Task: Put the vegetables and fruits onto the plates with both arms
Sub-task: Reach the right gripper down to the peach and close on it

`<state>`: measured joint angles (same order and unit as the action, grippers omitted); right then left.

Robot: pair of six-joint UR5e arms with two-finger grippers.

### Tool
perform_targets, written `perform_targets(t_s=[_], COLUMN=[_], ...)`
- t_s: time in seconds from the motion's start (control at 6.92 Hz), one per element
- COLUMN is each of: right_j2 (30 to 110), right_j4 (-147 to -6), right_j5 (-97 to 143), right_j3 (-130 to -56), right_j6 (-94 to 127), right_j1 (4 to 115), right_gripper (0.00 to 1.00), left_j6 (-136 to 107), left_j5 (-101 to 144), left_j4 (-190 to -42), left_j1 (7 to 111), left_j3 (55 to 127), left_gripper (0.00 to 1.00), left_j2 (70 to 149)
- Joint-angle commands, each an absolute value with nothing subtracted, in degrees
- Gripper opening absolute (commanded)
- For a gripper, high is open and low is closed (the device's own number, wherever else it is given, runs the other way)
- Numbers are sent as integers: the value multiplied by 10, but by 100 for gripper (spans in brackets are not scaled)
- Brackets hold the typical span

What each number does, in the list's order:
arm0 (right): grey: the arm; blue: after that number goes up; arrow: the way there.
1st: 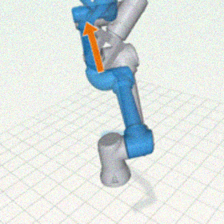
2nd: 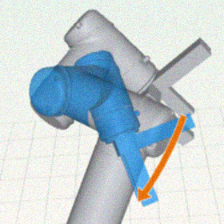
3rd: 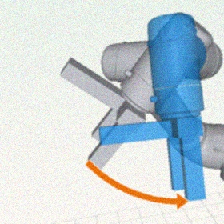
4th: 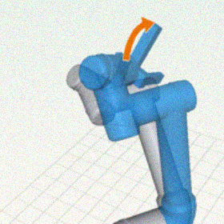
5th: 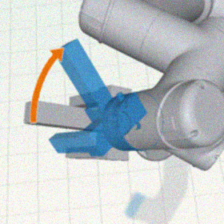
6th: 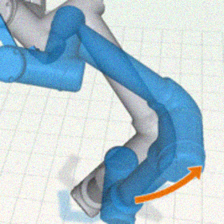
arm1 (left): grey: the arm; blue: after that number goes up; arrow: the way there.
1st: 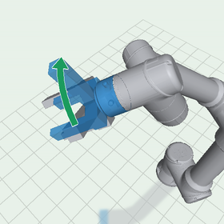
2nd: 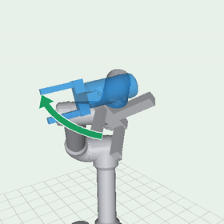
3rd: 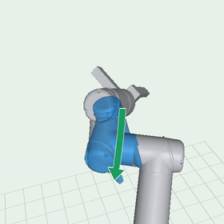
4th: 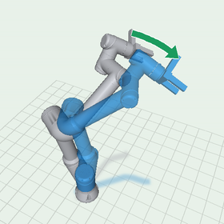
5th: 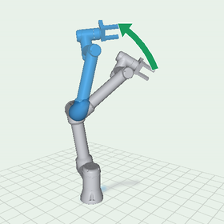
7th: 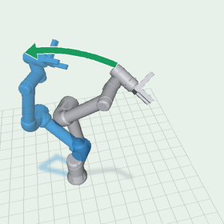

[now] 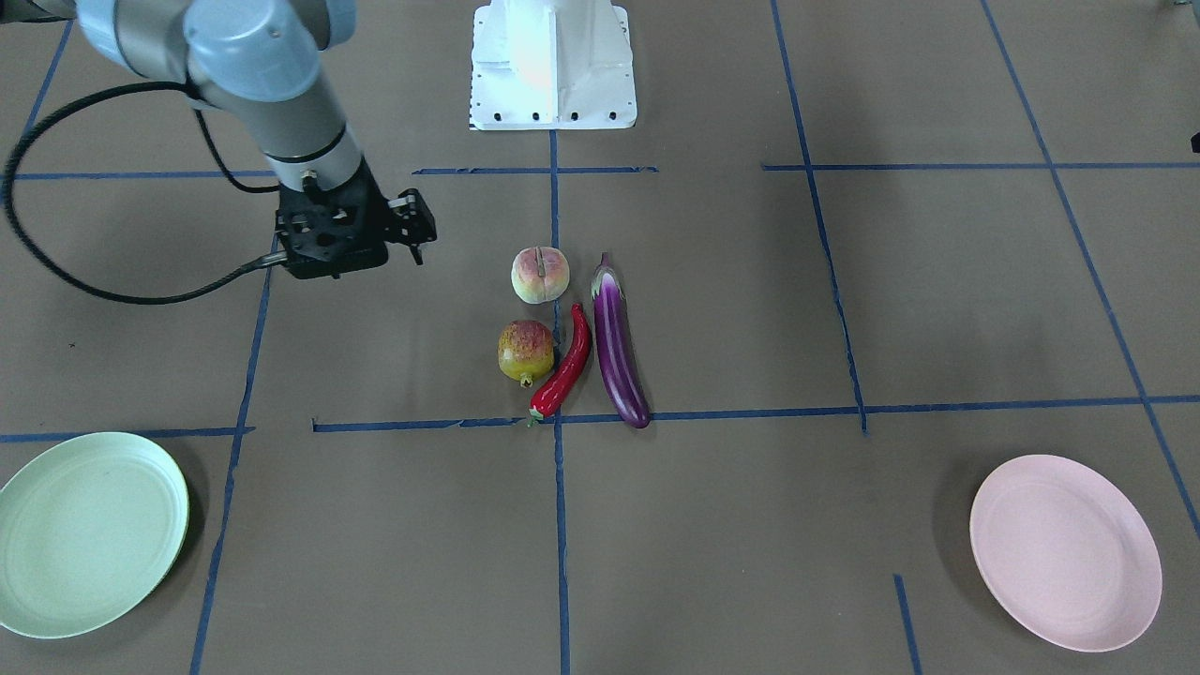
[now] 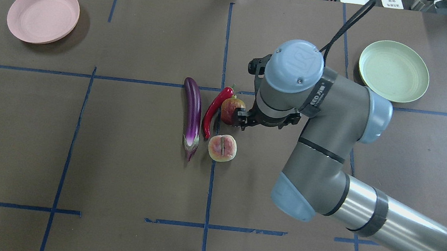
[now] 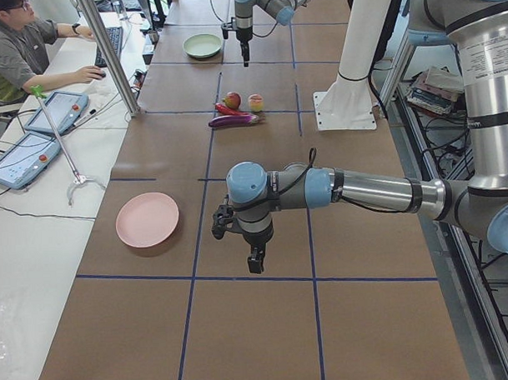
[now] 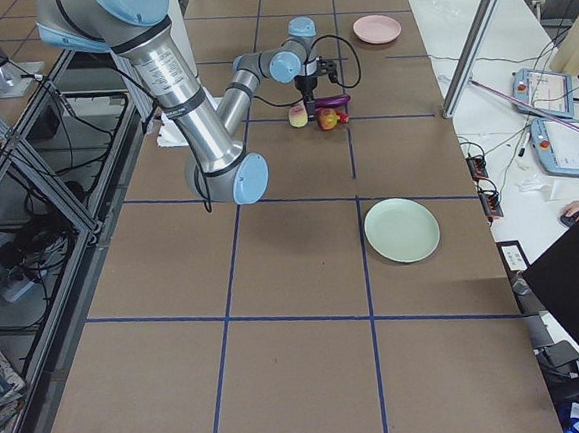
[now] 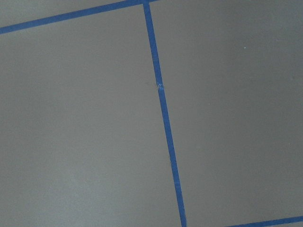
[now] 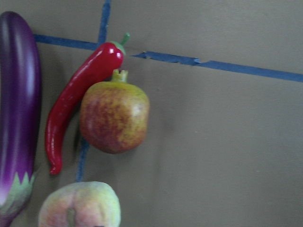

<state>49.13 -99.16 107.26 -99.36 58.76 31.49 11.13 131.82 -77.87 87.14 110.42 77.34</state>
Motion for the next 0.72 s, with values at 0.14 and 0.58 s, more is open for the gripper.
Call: perform_targets(t_s=[0.14,0.58], right_j2=[436,399], right_j4=[-989,-988], right_j5=[1039,1022], right_j3=[-927,-871], right_j6=[613,613], right_j1=[271,258], right_gripper=[100,100], left_j6=[112,112], left_j5=[1318,1318], left_j4=[-779,-779], left_j1=[869,869], left_j3=[1103,1103], left_gripper=[100,100], left_j2=[773,773])
